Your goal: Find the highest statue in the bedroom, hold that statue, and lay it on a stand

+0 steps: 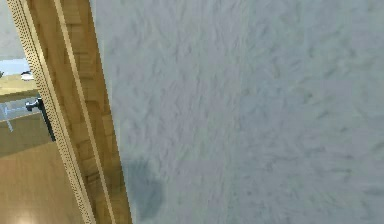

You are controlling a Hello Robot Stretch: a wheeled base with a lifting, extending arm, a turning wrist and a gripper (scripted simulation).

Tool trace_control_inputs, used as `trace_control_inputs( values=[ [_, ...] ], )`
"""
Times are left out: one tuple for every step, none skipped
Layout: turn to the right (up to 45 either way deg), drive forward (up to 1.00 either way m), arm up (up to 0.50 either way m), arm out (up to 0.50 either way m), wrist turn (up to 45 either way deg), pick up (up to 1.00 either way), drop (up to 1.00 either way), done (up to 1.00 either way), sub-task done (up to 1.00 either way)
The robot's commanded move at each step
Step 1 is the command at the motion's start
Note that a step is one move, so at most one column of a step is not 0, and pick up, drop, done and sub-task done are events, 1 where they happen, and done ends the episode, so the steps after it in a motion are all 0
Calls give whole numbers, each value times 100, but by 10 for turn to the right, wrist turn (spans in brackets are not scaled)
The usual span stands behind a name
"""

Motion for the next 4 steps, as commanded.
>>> trace_control_inputs(
  values=[
    [0,0,-32,0,0,0,0,0,0],
    [0,0,0,0,0,0,100,0,0],
    [0,0,10,0,0,0,0,0,0],
    [0,0,0,-8,0,0,0,0,0]
  ],
)
